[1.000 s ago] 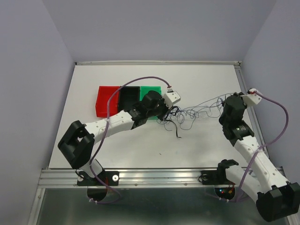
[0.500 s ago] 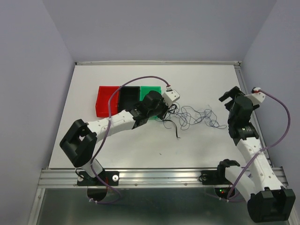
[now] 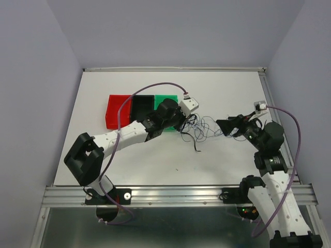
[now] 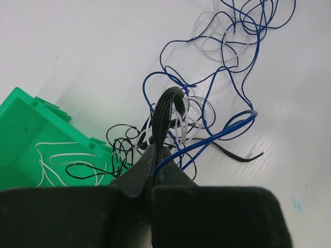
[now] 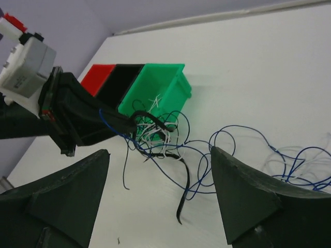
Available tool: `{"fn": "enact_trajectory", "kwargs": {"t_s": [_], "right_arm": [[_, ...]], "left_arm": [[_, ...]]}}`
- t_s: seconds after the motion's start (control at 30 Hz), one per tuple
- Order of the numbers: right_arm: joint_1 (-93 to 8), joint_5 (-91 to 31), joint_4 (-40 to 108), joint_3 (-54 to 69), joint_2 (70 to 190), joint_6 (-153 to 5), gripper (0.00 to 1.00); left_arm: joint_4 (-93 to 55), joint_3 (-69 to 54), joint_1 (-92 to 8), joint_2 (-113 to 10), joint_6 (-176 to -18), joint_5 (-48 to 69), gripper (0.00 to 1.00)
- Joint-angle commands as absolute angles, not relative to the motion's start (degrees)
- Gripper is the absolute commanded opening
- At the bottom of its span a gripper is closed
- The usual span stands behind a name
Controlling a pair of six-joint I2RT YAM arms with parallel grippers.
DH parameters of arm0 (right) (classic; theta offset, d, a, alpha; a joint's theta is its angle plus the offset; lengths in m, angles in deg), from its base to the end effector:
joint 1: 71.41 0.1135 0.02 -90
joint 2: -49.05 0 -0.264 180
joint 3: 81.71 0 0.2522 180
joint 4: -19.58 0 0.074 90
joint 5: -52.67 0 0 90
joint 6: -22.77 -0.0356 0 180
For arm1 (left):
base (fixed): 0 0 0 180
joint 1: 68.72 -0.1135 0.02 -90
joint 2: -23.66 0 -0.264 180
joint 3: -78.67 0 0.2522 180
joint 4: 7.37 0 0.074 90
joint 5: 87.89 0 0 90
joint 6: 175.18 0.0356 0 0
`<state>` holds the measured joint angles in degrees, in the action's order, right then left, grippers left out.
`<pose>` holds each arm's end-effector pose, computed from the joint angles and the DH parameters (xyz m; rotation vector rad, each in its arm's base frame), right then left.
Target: Untangle the cables
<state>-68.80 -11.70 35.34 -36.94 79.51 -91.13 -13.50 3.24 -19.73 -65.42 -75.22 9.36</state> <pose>0.1420 0.0219 0.3070 -0.0532 1.6394 0.7125 0.2353 -0.2774 0.2810 1.0373 1.6585 -0.5757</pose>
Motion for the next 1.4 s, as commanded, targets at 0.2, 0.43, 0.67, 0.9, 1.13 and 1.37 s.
{"fn": "enact_trajectory", "kwargs": {"t_s": [0.2, 0.43, 0.67, 0.9, 1.13, 1.37], "right_arm": [[-64.7, -5.9, 30.2, -38.2, 90.1, -88.8, 0.85], [-54.9, -12.2, 19.0, -36.7, 101.6, -85.8, 0.81], [-53.4, -7.6, 6.4, -37.6, 109.9, -84.5, 0.77], [-53.2, -11.8, 5.9, -37.8, 110.0, -85.5, 0.16], [-53.2, -42.9, 22.9, -33.7, 108.4, -91.7, 0.01], [-53.5, -74.7, 31.5, -35.1, 102.1, -102.5, 0.01]], "left_arm": [[-12.0, -0.7, -20.1, -59.3, -76.0, 10.5, 0.0], [-9.3, 2.1, -20.0, -57.6, -73.9, 18.6, 0.0], [-9.1, 3.0, -20.0, -56.3, -73.3, 24.3, 0.0], [-5.8, 6.5, -20.0, -51.7, -73.1, 25.9, 0.0], [2.2, 12.0, -20.4, -43.0, -76.8, 2.9, 0.0], [4.7, 15.6, -20.3, -37.2, -76.9, -2.4, 0.0]]}}
